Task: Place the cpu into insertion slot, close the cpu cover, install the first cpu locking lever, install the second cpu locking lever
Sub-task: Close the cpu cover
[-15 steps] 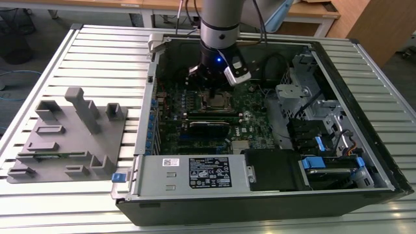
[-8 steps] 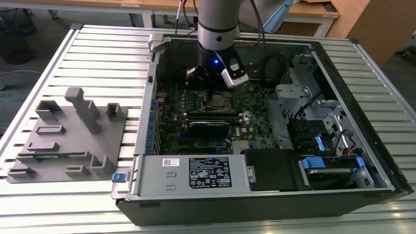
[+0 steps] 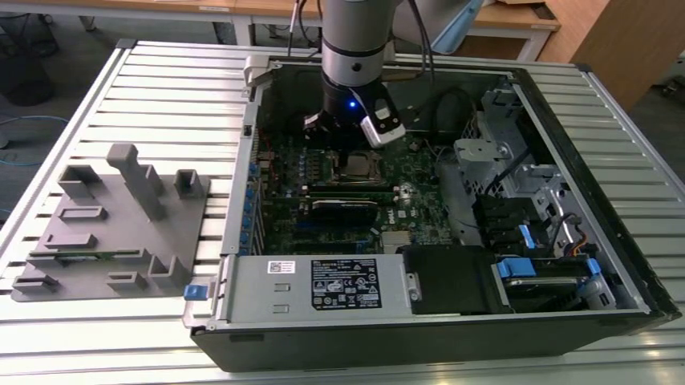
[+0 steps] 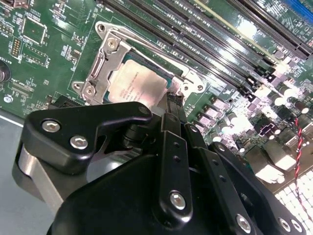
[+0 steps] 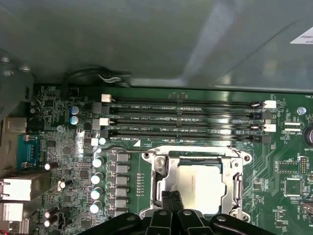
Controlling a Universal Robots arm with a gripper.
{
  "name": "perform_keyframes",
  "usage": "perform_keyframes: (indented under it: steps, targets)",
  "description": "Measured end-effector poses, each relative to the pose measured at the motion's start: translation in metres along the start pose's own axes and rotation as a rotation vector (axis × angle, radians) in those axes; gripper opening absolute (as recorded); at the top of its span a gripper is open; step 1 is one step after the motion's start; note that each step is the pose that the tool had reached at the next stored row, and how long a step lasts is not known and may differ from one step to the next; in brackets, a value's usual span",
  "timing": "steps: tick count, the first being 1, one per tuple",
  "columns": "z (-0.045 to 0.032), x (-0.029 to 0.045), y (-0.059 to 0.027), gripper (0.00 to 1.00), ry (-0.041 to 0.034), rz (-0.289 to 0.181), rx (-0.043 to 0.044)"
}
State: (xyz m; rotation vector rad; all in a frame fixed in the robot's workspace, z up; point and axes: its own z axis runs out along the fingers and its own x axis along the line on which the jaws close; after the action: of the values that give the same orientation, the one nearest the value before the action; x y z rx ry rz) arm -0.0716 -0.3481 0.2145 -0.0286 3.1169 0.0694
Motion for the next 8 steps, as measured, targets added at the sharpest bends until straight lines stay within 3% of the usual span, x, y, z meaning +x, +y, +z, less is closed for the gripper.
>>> perform_keyframes:
  steps: [8]
  targets:
    - [0.0012,0.0002,0.0001,0.11,-0.0002,0.000,0.0006]
